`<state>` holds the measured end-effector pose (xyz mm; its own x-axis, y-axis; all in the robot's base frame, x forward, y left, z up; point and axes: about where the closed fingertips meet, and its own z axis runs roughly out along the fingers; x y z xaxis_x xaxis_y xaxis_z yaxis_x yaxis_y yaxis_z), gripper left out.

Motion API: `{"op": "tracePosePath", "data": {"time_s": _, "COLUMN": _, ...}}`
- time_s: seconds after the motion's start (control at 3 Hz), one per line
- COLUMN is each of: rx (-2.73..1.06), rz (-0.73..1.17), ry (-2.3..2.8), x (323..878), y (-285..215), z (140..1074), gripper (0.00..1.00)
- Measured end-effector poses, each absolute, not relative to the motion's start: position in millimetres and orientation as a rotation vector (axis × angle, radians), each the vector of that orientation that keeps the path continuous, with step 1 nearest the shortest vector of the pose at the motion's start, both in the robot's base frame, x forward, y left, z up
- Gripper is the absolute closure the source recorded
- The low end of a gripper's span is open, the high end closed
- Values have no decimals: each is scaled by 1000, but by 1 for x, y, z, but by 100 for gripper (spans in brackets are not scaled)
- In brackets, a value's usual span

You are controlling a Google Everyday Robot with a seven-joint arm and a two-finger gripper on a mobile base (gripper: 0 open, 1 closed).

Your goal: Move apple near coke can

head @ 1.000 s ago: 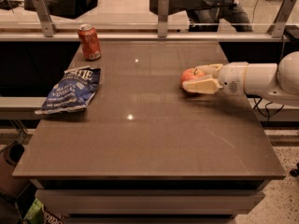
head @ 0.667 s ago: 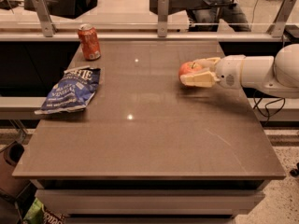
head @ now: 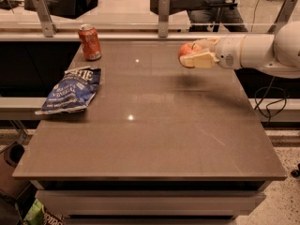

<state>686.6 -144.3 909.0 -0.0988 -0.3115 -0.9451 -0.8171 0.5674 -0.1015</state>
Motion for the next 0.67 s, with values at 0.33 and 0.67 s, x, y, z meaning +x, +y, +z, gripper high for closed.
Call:
{"op": "tracePosePath", "data": {"time_s": 0.33, "rx": -969, "rz": 529, "ry": 1681, "x": 702, "y": -129, "z": 921, "gripper": 100}}
{"op": "tracePosePath", "data": {"time_s": 0.67, "rx": -971, "rz": 450, "ry": 1726, "x": 711, "y": -110, "z": 928, "gripper": 100}}
